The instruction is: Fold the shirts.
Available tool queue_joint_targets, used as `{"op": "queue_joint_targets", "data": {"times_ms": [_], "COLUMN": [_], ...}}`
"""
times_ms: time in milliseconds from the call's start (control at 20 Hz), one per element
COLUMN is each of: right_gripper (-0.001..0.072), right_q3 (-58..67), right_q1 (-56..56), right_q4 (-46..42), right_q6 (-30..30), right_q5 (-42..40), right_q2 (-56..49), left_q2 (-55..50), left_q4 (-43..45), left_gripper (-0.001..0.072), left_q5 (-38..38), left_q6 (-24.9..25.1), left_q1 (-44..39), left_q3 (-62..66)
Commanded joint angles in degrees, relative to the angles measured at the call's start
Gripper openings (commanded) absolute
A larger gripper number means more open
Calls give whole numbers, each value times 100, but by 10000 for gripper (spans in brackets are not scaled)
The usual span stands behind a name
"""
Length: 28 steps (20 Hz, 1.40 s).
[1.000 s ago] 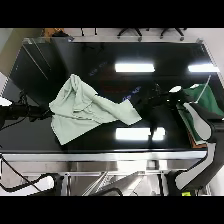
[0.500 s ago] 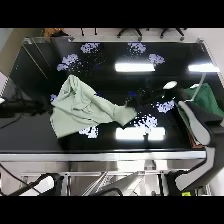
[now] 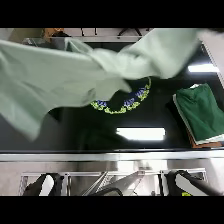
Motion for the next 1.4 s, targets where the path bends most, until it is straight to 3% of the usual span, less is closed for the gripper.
{"op": "queue_joint_targets", "data": {"times_ms": [0,100,250,400,500,650,750,850,900,950,1000,1050,1250,1350], "right_gripper": [17,17,17,16,17,17,18,29,139,333,351,350,351,350], "right_q3": [236,192,-352,-1119,-1543,-1683,-1661,-1550,-1495,-1480,-1480,-1480,-1482,-1556], "right_q1": [-846,-1241,-1364,-916,-61,1211,1648,1827,1843,1812,1722,1558,614,223], "right_q4": [-1139,-992,190,638,334,-555,-407,-13,57,33,-15,-162,-973,-1266], "right_q6": [39,146,42,-264,-476,-503,-505,-684,-785,-852,-844,-839,52,426], "right_q5": [-892,-542,-188,-17,-245,-1329,-2039,-2170,-2131,-2133,-2074,-1902,-761,-15], "right_q2": [1145,1058,369,-697,-1580,-3088,-3858,-4371,-4468,-4476,-4426,-4321,-3755,-3598], "left_q2": [505,319,-280,-1132,-1902,-3239,-4133,-4841,-5084,-5281,-5423,-5519,-5584,-5493], "left_q4": [247,328,520,1598,1945,1971,1963,1906,1869,1790,1777,1790,2243,2605], "left_gripper": [12,12,12,12,12,12,12,14,17,87,501,696,696,696], "left_q5": [-118,-267,-345,31,490,1263,1567,1495,1346,1093,756,439,-820,-1180], "left_q6": [-31,-31,-24,-7,66,358,382,363,297,273,269,179,109,31], "left_q1": [361,9,-955,-1934,-2369,-2603,-2544,-2319,-2205,-2039,-1888,-1744,-1075,-807], "left_q3": [590,573,9,-1016,-1681,-2247,-2229,-1794,-1506,-1178,-837,-540,151,-175]}}
